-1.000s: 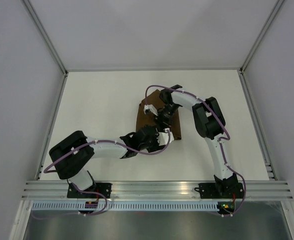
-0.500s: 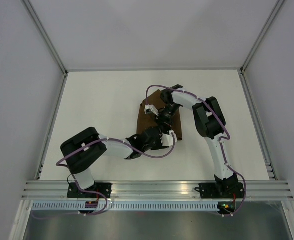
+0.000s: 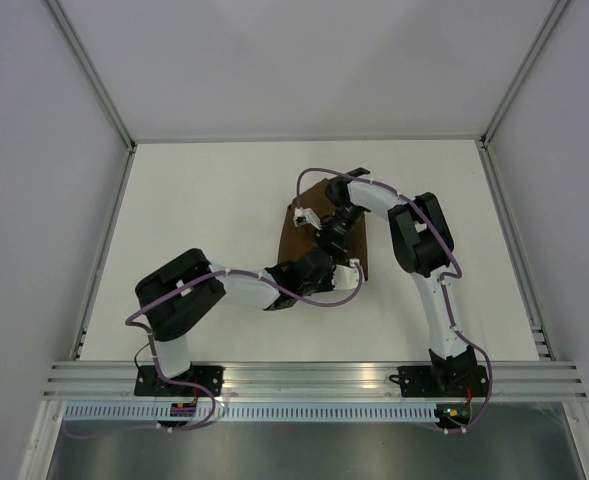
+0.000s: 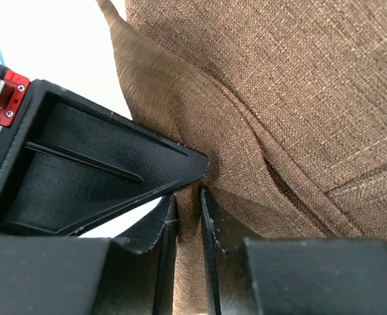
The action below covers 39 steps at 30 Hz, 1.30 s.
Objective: Fold the napkin, place the utensils inside, and roll it up
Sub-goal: Roll the napkin at the center of the board.
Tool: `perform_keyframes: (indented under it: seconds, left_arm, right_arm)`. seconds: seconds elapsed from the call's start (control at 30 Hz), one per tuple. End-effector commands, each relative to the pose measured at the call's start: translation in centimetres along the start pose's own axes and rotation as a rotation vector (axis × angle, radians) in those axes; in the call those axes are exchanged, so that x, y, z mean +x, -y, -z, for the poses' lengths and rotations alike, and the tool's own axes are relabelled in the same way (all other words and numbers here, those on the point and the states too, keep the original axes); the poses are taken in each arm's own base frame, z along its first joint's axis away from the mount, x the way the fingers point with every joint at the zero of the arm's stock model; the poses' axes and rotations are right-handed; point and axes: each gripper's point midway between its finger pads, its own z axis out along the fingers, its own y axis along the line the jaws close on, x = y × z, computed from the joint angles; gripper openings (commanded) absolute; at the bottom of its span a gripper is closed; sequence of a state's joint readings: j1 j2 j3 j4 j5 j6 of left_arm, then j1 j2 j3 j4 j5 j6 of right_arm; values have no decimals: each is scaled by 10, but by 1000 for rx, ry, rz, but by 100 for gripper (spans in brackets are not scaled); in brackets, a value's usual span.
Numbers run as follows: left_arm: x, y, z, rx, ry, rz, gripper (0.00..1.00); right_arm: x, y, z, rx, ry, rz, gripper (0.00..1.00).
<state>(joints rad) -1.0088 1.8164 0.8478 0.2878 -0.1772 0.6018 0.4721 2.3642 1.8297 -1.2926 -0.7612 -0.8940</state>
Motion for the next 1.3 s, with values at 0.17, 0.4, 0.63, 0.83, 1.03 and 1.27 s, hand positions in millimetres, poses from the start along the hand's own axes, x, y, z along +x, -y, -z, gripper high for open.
perform_keyframes:
  seconds: [0.17,0.4,0.63,0.83,1.03,1.27]
  left_arm:
    - [28,45,-11,208,-123,41,14]
    - [22,46,-9,301,-107,127,2]
    - [23,47,-6,392,-114,205,2]
    - [17,39,-3,464,-110,276,2]
    - [10,27,0,546,-88,372,2]
    - [2,11,1,697,-84,529,2]
  right_arm:
    - [23,36,-9,104,-101,66,11]
    - [12,30,11,178,-35,76,44]
    - [-3,20,42,246,70,69,57]
    - [-9,19,75,310,187,24,60]
    - [-9,23,108,396,318,-10,60]
    - [-2,21,143,585,474,26,61]
